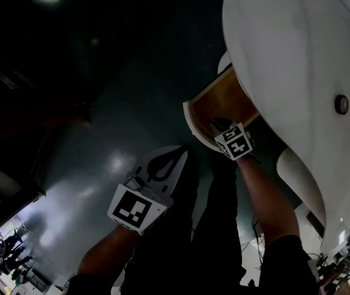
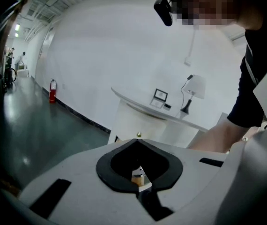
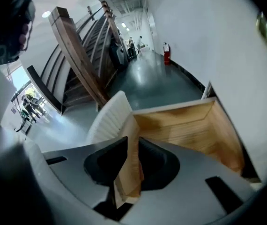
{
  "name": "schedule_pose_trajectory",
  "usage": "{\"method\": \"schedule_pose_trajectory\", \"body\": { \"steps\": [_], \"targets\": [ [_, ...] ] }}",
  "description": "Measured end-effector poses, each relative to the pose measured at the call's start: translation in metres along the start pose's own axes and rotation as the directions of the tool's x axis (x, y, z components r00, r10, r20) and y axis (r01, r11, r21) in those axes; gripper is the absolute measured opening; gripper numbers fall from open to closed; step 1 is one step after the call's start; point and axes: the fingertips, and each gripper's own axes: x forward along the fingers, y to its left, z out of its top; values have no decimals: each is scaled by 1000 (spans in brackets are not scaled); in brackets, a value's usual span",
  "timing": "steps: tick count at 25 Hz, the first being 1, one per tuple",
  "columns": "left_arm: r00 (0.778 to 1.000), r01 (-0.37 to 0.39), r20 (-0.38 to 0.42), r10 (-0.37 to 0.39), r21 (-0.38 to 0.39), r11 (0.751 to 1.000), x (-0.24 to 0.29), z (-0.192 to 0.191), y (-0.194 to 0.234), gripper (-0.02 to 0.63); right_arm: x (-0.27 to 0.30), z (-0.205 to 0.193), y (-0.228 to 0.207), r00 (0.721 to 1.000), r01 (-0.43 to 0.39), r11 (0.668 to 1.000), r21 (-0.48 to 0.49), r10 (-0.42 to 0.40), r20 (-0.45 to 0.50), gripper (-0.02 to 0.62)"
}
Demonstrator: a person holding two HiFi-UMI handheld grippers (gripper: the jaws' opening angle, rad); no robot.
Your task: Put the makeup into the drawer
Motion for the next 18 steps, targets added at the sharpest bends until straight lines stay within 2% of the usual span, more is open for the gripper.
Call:
{"method": "schedule_pose_trajectory", "body": {
  "steps": [3, 9, 14, 18],
  "targets": [
    [1000, 17, -3, -17, 2, 1000, -16, 18, -19, 11, -50, 17, 25, 997, 19, 1000, 3, -19, 80, 48],
    [999, 39, -1, -39, 69, 997, -51, 66, -62, 9, -150, 53, 82, 978, -12, 997, 81, -5, 208, 48],
    [998, 24, 50, -33, 174, 984, -66, 112, -85, 11, -219, 89, 105, 957, -35, 999, 10, 31, 289, 48],
    [994, -4, 103, -17, 198, 980, -75, 142, -99, 10, -273, 113, 108, 937, -14, 999, -36, 26, 347, 48]
  ]
}}
